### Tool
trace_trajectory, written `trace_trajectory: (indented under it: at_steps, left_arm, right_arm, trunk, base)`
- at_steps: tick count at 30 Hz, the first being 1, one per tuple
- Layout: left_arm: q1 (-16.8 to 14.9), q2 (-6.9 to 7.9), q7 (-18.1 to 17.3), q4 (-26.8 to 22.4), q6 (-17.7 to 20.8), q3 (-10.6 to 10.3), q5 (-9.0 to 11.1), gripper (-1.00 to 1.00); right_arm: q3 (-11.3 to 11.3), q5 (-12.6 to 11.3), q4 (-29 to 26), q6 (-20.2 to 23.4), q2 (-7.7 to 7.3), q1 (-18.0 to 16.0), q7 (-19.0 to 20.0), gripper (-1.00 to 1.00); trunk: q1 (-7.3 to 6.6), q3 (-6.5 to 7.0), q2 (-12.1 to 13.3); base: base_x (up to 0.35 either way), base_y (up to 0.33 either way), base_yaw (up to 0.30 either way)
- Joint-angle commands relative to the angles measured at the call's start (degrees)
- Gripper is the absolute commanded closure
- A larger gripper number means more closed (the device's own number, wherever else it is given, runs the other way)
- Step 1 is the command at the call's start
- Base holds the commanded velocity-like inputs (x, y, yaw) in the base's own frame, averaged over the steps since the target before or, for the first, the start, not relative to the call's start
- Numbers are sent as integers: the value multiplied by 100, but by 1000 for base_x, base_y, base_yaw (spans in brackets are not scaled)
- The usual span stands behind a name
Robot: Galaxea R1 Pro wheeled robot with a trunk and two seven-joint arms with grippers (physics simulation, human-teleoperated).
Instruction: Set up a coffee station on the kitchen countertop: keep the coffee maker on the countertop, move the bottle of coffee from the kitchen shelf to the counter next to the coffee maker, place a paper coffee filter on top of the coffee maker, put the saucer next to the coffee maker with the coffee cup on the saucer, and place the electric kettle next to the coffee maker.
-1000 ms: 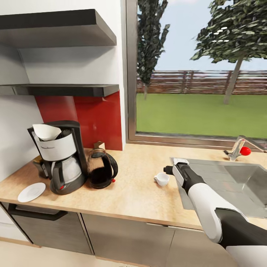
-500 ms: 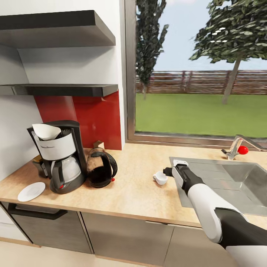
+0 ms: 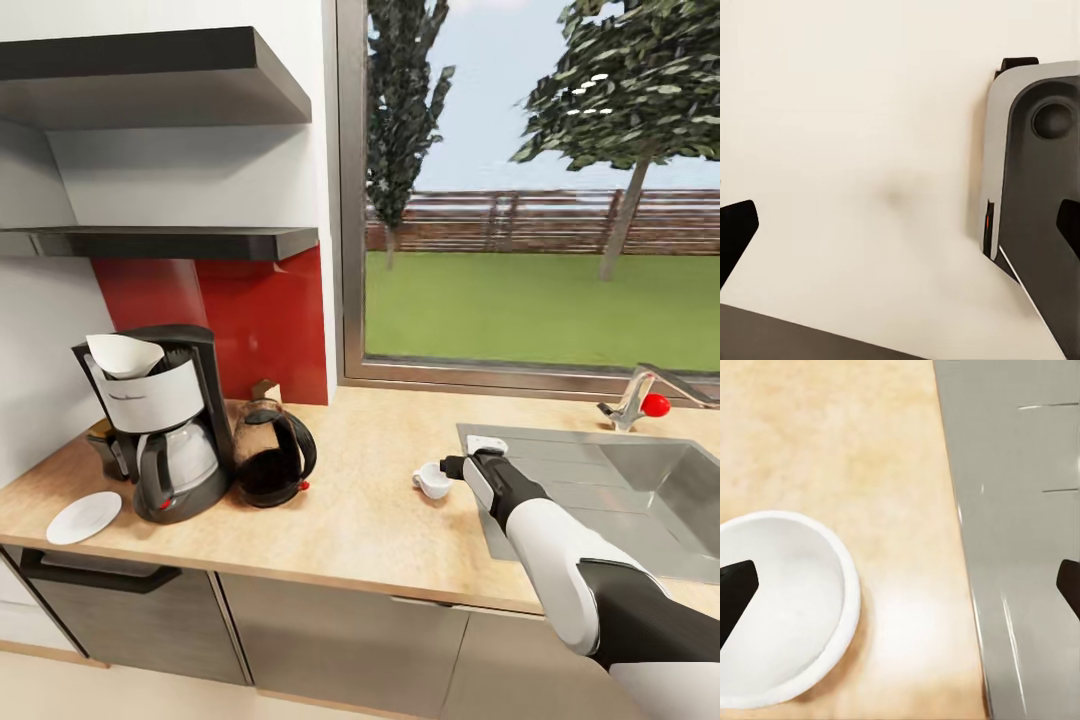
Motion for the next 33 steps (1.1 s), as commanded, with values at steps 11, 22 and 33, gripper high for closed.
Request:
trace_trajectory:
  at_steps: [11,22,33]
  left_arm:
    - [-7,-23,10,0,11,11,-33,-100]
    - [-6,-25,16,0,11,18,-33,-100]
    - [-5,-18,19,0,11,15,-33,-100]
  right_arm:
    - [-26,-5,134,-64,0,2,-19,-100]
    - [-28,-6,397,-256,-4,5,-19,-100]
    - [-24,-9,810,-654,-2,20,-10,-100]
  trunk:
    - [4,-13,-12]
    - [4,-13,-12]
    - [4,-13,-12]
  base:
    - [55,0,0]
    - [56,0,0]
    - [0,0,0]
